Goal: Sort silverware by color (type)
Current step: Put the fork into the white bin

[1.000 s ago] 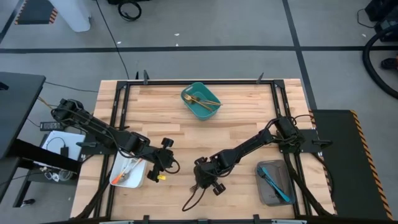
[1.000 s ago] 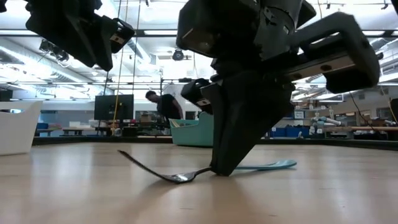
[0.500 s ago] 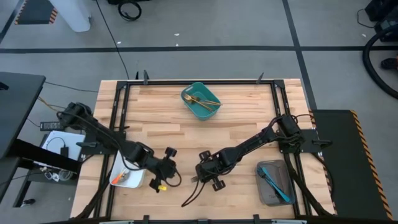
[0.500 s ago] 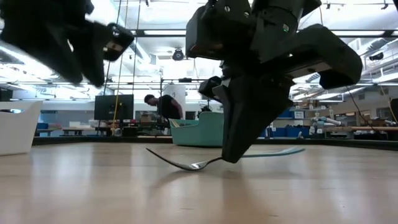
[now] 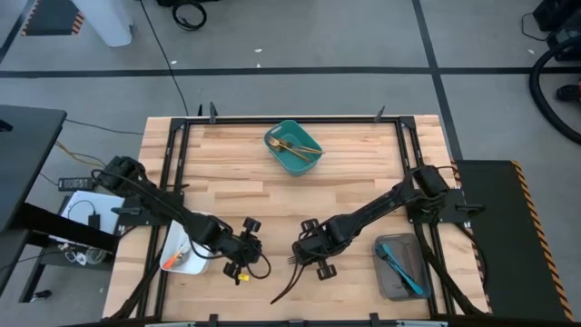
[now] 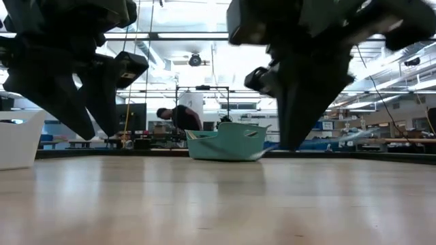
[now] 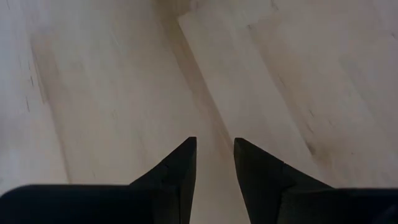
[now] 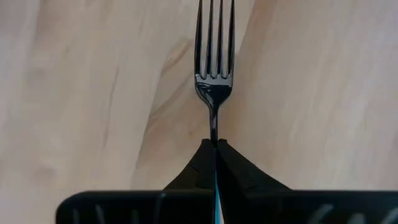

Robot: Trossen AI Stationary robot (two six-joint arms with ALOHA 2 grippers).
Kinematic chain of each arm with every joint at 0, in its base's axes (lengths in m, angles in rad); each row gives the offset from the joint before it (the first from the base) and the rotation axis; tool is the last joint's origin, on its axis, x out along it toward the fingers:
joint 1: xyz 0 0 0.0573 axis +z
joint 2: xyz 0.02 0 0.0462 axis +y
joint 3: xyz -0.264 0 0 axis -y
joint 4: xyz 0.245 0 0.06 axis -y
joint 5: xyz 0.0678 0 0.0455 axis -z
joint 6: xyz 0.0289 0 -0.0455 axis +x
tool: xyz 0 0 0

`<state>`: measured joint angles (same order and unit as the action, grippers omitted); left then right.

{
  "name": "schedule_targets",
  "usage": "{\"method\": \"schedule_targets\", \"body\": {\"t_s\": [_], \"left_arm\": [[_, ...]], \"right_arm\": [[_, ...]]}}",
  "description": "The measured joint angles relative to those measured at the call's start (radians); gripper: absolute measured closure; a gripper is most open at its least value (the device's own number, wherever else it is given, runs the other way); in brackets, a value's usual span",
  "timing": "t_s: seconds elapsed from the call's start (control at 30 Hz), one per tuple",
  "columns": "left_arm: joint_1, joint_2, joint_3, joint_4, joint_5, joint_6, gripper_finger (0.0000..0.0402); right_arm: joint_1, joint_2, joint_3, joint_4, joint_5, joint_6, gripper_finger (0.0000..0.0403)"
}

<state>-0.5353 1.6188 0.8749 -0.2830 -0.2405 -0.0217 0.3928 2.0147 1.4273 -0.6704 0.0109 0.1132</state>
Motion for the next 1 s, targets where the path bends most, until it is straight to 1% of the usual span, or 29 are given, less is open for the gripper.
{"method": "schedule_targets", "body": {"t_s": [0.27,0.5,0.7,1.0], "left_arm": [[-0.015,-0.003,0.0,-0.013,0.0,-0.001,0.0285],[-0.015,-0.015,0.001,-0.035,-0.001,0.004,0.0285],[-0.011,-0.018,0.001,-0.049,-0.002,0.007,0.0285],[-0.011,-0.018,0.001,-0.047,-0.003,0.039,0.0285]], "right_arm": [[0.021,-0.097,0.001,-0.125,0.023,0.099,0.04],[0.038,-0.169,0.002,-0.221,0.031,0.253,0.04],[0.065,-0.199,0.002,-0.313,0.076,0.374,0.04],[0.118,-0.205,0.002,-0.382,0.077,0.509,0.0399]]}}
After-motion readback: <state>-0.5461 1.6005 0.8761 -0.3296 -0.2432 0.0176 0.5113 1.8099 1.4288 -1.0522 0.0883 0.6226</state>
